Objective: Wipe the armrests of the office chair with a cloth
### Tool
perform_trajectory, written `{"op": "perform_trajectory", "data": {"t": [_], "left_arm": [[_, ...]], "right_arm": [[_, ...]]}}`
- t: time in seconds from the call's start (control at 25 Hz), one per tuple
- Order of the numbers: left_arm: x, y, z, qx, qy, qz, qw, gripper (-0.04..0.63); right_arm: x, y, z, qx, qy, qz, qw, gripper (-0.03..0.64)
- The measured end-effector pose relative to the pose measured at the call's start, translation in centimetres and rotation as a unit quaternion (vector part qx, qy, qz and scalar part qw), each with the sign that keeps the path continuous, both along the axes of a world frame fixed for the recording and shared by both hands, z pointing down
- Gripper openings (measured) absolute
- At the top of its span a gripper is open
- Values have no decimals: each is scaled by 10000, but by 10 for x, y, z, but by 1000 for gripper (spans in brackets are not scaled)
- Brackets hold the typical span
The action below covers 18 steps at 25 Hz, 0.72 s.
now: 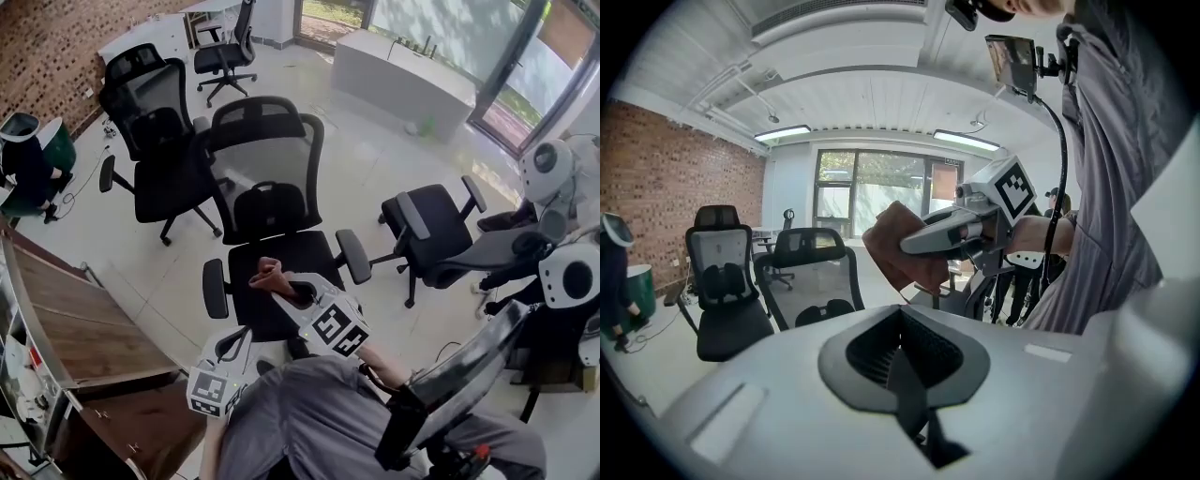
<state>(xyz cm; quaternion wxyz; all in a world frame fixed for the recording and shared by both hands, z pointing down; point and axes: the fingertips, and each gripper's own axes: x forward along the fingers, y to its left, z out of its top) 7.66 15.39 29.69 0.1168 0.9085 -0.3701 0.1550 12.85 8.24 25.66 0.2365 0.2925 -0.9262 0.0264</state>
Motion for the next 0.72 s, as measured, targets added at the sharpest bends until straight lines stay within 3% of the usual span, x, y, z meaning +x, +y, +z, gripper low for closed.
{"op": "perform_trajectory", "data": {"t": [0.72], "left_arm": [[-10,-18,5,-29,40,26,10000,15]], "right_arm": [[-8,-20,2,66,68,67,9999,58]]}}
